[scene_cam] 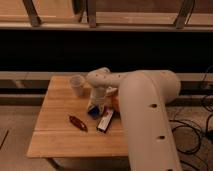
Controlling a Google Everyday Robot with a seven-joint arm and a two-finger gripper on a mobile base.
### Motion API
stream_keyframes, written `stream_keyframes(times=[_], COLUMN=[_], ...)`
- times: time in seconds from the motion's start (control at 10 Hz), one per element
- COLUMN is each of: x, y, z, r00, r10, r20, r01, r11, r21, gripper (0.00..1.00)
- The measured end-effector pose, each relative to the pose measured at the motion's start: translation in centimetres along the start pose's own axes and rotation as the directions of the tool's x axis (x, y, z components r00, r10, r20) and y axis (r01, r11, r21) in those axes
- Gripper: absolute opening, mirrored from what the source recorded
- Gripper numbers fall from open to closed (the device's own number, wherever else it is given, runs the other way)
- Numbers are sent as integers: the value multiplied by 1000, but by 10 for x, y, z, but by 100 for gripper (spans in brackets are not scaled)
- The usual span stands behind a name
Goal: Wipe the white sponge on the table
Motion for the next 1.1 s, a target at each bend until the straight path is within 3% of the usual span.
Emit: stream_keyframes(times=[0.4,0.6,0.8,1.1], x=[-32,-47,-62,-71], y=[-9,-1,14,63], z=[-3,7,12,8], r00=[998,995,990,972], r10=[-21,-60,-100,-197], r20=[67,82,102,126], r01=[19,60,103,206], r11=[1000,998,995,977], r21=[19,0,-20,-62], gripper=[0,0,0,0])
